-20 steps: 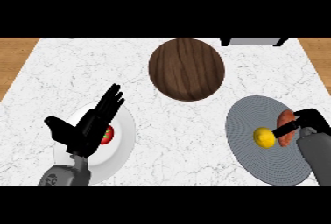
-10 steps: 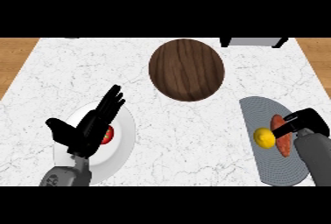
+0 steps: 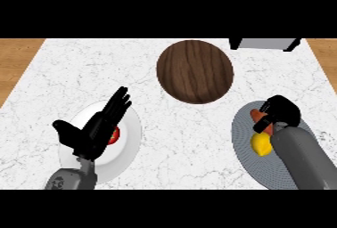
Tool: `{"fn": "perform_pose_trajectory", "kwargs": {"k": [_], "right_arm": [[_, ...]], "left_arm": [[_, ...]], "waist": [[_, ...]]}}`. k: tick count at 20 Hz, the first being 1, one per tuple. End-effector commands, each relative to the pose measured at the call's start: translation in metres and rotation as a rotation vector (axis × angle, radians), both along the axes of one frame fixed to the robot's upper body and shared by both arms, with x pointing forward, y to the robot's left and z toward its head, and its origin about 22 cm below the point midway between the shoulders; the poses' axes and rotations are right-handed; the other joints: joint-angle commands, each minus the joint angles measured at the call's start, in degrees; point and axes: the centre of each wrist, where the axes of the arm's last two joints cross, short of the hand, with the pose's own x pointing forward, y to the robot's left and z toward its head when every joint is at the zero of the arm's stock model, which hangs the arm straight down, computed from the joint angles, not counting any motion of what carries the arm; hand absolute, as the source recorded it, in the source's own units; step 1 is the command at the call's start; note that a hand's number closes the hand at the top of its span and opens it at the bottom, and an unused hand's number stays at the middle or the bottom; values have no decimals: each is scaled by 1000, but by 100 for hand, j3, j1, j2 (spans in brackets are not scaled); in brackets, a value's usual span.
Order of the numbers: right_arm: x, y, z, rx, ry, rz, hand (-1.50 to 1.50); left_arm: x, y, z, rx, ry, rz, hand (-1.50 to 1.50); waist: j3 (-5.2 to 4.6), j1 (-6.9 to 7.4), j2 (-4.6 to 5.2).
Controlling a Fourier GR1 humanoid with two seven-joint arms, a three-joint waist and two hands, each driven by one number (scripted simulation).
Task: Pick the sweet potato from the placemat and place it in the bowl
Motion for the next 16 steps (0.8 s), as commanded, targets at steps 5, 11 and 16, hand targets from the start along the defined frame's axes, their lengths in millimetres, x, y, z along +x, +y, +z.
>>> {"fn": "perform_pose_trajectory", "kwargs": {"k": [5,11,16], "right_arm": [[-42,217,18,-76,-102,1017,150],[-87,254,81,31,-287,1129,150],[-132,247,131,18,-473,1094,150]], "left_arm": [[7,-17,3,5,1,-54,0],[8,8,14,-4,-5,32,0],[11,19,11,-7,12,54,0]], "waist": [[76,290,36],[90,-249,-3],[91,-306,13]]}}
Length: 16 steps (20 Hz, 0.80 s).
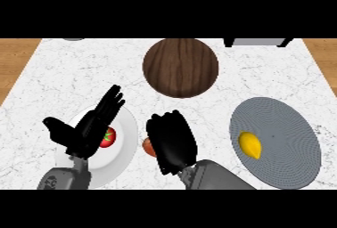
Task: Pick the sweet potato from the placemat and place it in the bowl
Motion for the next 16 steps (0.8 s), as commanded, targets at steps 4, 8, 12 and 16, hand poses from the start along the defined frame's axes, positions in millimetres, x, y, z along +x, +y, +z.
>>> {"fn": "perform_pose_trajectory", "kwargs": {"k": [4,8,12,16], "right_arm": [[-49,-24,73,95,-157,-41,150],[-22,-20,110,125,-177,-62,150],[-9,-21,112,174,-208,-68,150],[22,-20,128,197,-224,-122,150]], "left_arm": [[12,11,16,5,3,25,0],[-3,-10,6,-1,3,-10,0],[-14,-2,-10,13,6,1,0],[1,-8,4,16,-15,-3,0]], "waist": [[4,-68,28],[4,23,47],[4,46,53],[4,47,56]]}}
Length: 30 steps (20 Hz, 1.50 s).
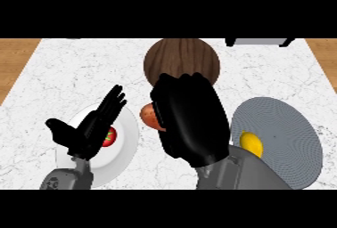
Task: Pick the sweet potato from the placemat and place it in the bowl
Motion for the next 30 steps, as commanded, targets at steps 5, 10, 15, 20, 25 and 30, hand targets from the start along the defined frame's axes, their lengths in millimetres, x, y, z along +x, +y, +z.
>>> {"fn": "perform_pose_trajectory", "kwargs": {"k": [5,10,15,20,25,30], "right_arm": [[68,-16,-8,95,11,-37,150],[117,-17,-33,100,-18,-63,150],[164,-42,-54,36,-33,-86,150],[191,-46,-72,-28,-43,-132,150],[202,-56,-96,-87,147,-266,150],[208,-74,-106,30,212,-270,-150]], "left_arm": [[18,5,10,-3,-5,-8,0],[16,-9,-3,-5,-21,-2,0],[5,1,-6,-19,-5,-22,0],[4,-2,3,9,-10,-52,0],[6,-21,3,-6,-26,-72,0],[13,-15,12,-5,-33,-85,0]], "waist": [[1,6,19],[0,40,37],[-1,122,62],[0,269,99],[-1,405,180],[7,457,208]]}}
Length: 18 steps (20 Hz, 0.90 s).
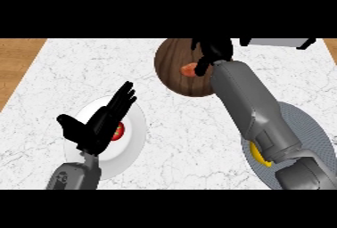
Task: Pick the sweet potato from the placemat and place it in the bowl
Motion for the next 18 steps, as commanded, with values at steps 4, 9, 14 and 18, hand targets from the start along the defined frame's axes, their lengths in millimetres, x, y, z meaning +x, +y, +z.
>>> {"fn": "perform_pose_trajectory", "kwargs": {"k": [4,9,14,18], "right_arm": [[3,-1,-10,236,18,46,-150],[5,-22,-2,638,-203,40,-150],[6,-40,13,929,-338,201,-150],[-8,-64,-14,1012,-338,324,-150]], "left_arm": [[5,-5,4,4,5,-22,0],[3,-1,2,5,0,10,0],[-4,12,-2,8,28,39,0],[4,23,-2,-4,29,101,0]], "waist": [[8,11,1],[30,-68,-12],[20,-264,-141],[4,-543,-222]]}}
